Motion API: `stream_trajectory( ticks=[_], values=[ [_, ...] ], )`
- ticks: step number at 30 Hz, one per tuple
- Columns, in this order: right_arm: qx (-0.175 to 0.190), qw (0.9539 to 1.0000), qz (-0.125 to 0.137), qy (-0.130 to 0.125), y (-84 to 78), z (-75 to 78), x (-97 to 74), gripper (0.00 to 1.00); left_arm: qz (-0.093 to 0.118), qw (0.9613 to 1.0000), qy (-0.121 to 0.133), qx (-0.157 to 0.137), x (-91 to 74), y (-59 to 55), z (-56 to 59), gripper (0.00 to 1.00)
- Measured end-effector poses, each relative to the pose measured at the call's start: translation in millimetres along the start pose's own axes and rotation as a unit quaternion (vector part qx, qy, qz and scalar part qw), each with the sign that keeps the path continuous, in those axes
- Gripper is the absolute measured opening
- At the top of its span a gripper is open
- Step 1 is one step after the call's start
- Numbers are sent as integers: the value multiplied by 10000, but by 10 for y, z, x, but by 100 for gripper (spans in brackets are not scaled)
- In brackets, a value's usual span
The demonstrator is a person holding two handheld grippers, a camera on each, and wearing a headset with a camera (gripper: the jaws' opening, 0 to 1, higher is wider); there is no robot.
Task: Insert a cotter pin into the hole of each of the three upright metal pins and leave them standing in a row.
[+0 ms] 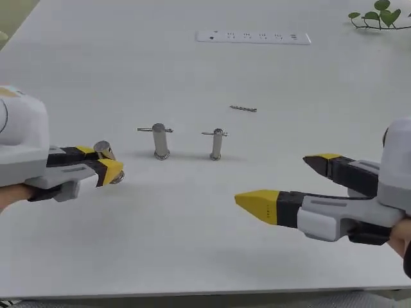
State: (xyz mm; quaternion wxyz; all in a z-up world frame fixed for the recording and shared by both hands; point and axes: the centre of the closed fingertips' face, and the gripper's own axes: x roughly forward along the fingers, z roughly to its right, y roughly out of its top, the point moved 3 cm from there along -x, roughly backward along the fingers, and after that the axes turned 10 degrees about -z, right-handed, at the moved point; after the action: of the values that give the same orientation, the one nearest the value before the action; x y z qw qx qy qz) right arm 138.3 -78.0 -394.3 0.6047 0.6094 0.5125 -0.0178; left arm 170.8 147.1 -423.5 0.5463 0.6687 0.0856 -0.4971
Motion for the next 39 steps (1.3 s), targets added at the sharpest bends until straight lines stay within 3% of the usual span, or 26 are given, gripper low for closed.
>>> stream_trajectory(
  ticks=[10, 15, 21, 31, 39],
  values=[
    [36, 10000, 28, 43, -7, 7, 11, 85, -166, 9998, 72, -1, 94, -1, 177, 9],
    [46, 10000, 17, 56, -22, 9, 19, 85, -106, 9996, 43, -253, 152, 50, 242, 9],
    [57, 10000, 3, 52, -32, 29, 14, 85, -82, 9994, 105, -334, 249, 123, 294, 9],
    [79, 10000, 18, 41, -32, 59, -1, 84, -129, 9994, -9, -333, 420, 188, 469, 9],
    [90, 9999, -22, 45, -47, 67, 8, 84, -128, 9998, 105, -138, 501, 202, 530, 9]
  ],
)
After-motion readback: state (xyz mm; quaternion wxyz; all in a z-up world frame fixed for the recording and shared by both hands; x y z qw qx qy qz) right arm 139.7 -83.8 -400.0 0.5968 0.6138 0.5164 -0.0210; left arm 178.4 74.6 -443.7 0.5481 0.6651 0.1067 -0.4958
